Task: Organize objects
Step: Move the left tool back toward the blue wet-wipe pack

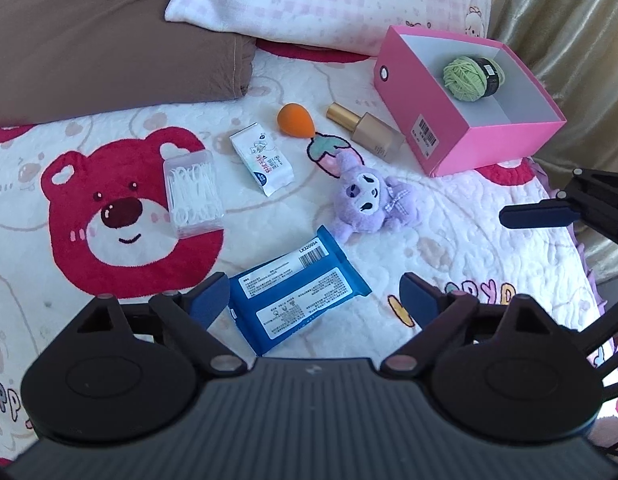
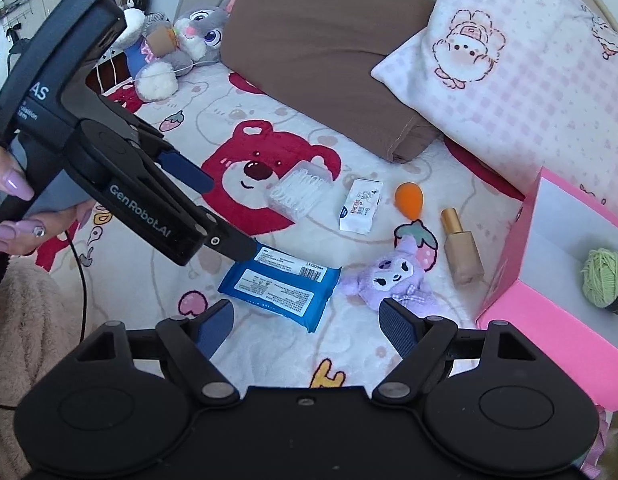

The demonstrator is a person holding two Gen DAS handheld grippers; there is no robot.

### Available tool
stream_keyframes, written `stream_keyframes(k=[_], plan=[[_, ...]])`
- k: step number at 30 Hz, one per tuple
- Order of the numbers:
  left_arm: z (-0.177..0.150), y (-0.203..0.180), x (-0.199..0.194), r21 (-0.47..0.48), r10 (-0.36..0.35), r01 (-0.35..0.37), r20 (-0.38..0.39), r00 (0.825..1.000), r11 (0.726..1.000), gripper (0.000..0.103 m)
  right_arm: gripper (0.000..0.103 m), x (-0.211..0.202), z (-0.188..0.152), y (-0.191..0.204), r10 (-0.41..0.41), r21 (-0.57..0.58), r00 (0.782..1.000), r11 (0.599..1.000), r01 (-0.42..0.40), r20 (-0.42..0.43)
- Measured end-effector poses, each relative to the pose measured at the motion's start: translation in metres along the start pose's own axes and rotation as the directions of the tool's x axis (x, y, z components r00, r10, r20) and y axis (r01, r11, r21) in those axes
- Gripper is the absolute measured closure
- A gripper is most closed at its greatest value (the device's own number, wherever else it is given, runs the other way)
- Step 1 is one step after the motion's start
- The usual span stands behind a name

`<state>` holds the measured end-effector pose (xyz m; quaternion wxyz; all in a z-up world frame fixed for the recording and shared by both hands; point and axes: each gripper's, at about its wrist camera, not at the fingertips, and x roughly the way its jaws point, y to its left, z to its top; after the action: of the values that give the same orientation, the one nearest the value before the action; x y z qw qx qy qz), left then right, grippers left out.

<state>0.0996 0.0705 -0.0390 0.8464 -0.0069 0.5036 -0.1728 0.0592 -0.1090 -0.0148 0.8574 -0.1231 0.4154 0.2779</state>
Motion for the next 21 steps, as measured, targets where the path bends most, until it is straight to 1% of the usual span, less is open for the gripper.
stream_keyframes(k=[2, 5, 9, 12, 16, 19, 21], plan=[[-0.004, 0.008, 0.01, -0.028, -0.015, 0.016, 0.012, 1.0, 0.999, 0.01, 0.02, 0.015, -0.002, 0.0, -0.006, 0.001, 1.0, 1.0, 0.006, 0.012], [-0.01, 0.019, 0.025, -0.064, -0.03, 0.031, 0.016, 0.999, 0.997, 0.01, 0.02, 0.04, -0.004, 0.001, -0.038, 0.022, 0.999, 0.999, 0.038, -0.003], [-0.017, 0.032, 0.045, -0.097, -0.012, 0.014, 0.022, 1.0, 0.995, 0.01, 0.02, 0.061, -0.008, 0.002, -0.044, 0.04, 0.999, 0.998, 0.043, 0.007], [-0.02, 0.047, 0.06, -0.163, -0.016, 0.022, 0.036, 0.999, 0.986, 0.01, 0.02, 0.077, -0.013, 0.005, -0.068, 0.012, 0.998, 0.998, 0.068, 0.011], [-0.025, 0.058, 0.079, -0.188, -0.01, 0.011, 0.005, 1.0, 0.982, 0.01, 0.019, 0.098, -0.015, 0.004, -0.1, 0.032, 0.995, 0.995, 0.1, 0.013], [-0.033, 0.066, 0.088, -0.205, -0.003, -0.001, -0.021, 1.0, 0.979, 0.01, 0.019, 0.113, -0.017, 0.003, -0.103, 0.043, 0.995, 0.994, 0.103, 0.001], [-0.038, 0.07, 0.095, -0.213, -0.003, -0.007, -0.044, 0.999, 0.977, 0.01, 0.019, 0.125, -0.019, 0.0, -0.085, 0.062, 0.996, 0.994, 0.086, -0.022]])
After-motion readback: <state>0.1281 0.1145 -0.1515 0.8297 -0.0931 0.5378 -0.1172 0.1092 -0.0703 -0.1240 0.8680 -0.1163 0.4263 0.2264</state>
